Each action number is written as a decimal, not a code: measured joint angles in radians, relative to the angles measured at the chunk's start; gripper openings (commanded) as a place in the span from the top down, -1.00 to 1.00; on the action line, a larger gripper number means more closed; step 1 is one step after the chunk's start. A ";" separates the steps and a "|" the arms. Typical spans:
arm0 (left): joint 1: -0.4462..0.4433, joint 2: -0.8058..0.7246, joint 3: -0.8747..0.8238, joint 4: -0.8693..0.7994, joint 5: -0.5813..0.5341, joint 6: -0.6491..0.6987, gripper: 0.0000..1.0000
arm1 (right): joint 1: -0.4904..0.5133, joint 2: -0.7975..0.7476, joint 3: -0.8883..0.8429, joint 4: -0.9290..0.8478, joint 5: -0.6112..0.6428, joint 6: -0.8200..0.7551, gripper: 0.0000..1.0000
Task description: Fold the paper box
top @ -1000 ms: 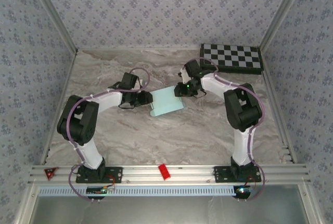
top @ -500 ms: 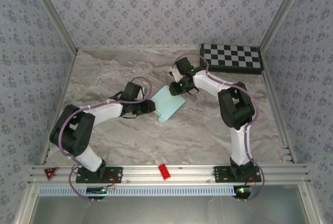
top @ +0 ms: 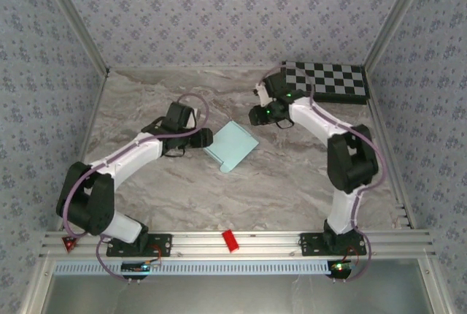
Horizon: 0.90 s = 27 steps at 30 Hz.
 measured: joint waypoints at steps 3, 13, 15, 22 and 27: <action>0.024 0.076 0.061 0.003 0.019 0.071 -0.28 | -0.025 -0.110 -0.112 0.053 -0.018 0.047 0.14; 0.068 0.292 0.140 0.011 0.193 0.193 -0.29 | -0.066 -0.333 -0.455 0.128 -0.064 0.140 0.15; 0.068 0.308 0.140 0.011 0.228 0.196 -0.28 | -0.065 -0.370 -0.497 0.134 -0.065 0.157 0.15; 0.067 0.316 0.128 0.035 0.308 0.187 -0.15 | -0.058 -0.433 -0.613 0.184 -0.069 0.209 0.17; 0.061 0.314 0.082 0.054 0.337 0.147 -0.05 | -0.047 -0.435 -0.663 0.223 -0.075 0.252 0.18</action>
